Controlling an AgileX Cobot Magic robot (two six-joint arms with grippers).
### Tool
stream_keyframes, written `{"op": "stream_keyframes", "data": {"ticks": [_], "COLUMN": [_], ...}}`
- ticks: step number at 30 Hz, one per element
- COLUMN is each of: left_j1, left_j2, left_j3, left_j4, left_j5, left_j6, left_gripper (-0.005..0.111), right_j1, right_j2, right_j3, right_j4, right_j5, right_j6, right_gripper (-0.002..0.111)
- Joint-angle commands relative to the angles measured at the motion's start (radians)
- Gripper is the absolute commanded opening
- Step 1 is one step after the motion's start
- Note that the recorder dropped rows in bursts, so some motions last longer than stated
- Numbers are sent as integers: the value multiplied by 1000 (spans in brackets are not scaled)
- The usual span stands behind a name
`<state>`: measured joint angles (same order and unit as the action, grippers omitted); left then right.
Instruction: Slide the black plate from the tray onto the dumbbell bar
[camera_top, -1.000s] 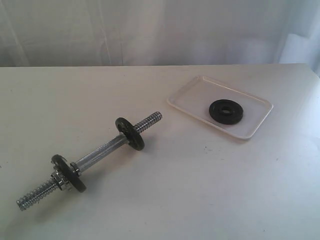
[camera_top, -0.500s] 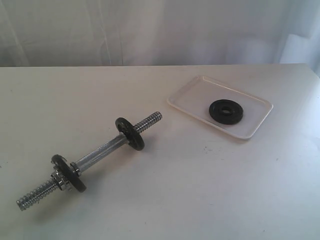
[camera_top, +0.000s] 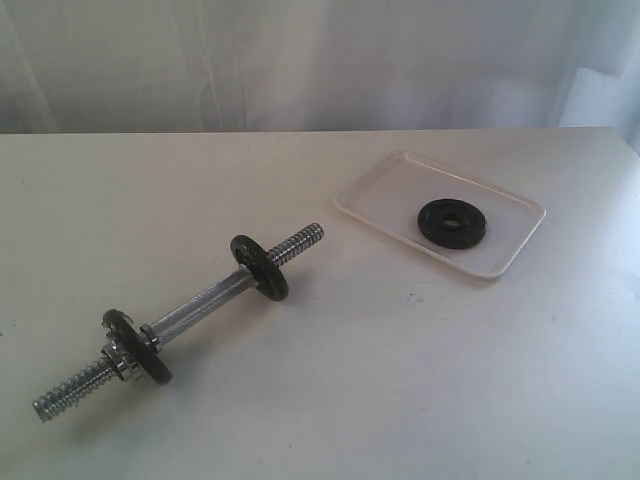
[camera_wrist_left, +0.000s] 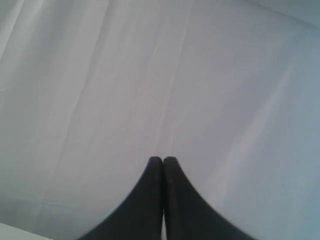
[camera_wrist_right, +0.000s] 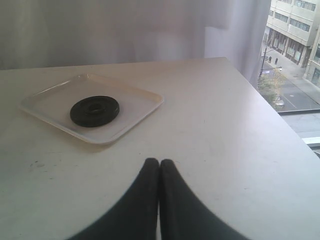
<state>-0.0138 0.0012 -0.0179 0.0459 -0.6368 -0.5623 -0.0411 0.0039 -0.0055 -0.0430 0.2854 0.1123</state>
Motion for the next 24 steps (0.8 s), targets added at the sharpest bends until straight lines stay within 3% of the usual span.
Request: {"op": "stream_keyframes", "data": {"ticks": [1, 7, 11, 18, 22, 24], "left_j1": [2, 2, 2, 2, 2, -1], "left_j2": [35, 262, 475, 871, 1081, 1169], "left_j3": [-113, -304, -467, -835, -1005, -1083], "left_j4": [5, 11, 79, 418, 437, 391], "left_j5": [30, 45, 131, 537, 833, 963], "left_j6": [13, 29, 77, 63, 74, 155], "left_gripper": [0, 0, 0, 0, 0, 0], "right_j1": [-5, -5, -5, -5, -5, -5], "right_j2": [-4, -4, -4, -4, -4, -4], "right_j3": [5, 5, 5, 5, 5, 5], "right_j4": [-6, -6, -6, -6, -6, -6], "right_j5": [-2, -2, -2, -2, -2, -2], "right_j6": [-4, -4, -4, -4, -4, -4], "right_gripper": [0, 0, 0, 0, 0, 0]}}
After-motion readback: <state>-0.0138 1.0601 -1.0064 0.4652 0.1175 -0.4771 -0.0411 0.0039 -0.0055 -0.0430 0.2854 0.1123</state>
